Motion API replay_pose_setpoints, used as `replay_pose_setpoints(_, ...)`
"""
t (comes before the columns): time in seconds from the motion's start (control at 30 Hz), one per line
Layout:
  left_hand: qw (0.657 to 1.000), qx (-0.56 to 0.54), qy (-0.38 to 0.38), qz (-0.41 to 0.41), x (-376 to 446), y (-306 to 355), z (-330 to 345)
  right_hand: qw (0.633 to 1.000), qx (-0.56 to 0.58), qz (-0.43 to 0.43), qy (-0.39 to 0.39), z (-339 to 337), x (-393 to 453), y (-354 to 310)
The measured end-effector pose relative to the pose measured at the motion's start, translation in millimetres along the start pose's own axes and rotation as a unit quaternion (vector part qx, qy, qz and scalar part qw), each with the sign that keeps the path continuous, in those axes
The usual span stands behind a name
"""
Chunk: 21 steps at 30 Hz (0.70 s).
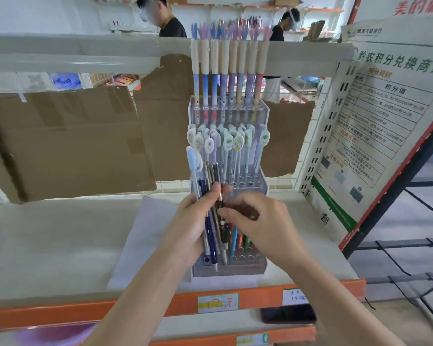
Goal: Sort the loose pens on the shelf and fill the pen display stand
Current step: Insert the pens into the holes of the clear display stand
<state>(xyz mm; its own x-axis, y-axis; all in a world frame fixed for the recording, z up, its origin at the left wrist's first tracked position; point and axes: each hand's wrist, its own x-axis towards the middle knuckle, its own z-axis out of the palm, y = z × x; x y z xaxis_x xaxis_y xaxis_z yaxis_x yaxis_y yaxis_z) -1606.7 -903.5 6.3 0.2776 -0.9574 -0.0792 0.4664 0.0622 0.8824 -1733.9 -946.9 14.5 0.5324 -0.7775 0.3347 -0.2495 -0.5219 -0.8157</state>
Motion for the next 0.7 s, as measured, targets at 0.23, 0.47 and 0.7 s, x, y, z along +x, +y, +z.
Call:
replay_pose_setpoints(0.23, 0.999, -0.007, -0.025, 0.018, 4, 3, 9, 0.998, 0.052, 0.029, -0.033, 1, 8, 0)
replay_pose_setpoints(0.47, 0.999, 0.010, -0.014, 0.028, 4, -5, 1, 0.998, 0.042, 0.047, -0.028, 3, 9, 11)
replay_pose_setpoints(0.7, 0.993, 0.069, 0.023, 0.092, 8, -4, -17, 0.997, -0.009, 0.076, -0.008, 3, -7, 34)
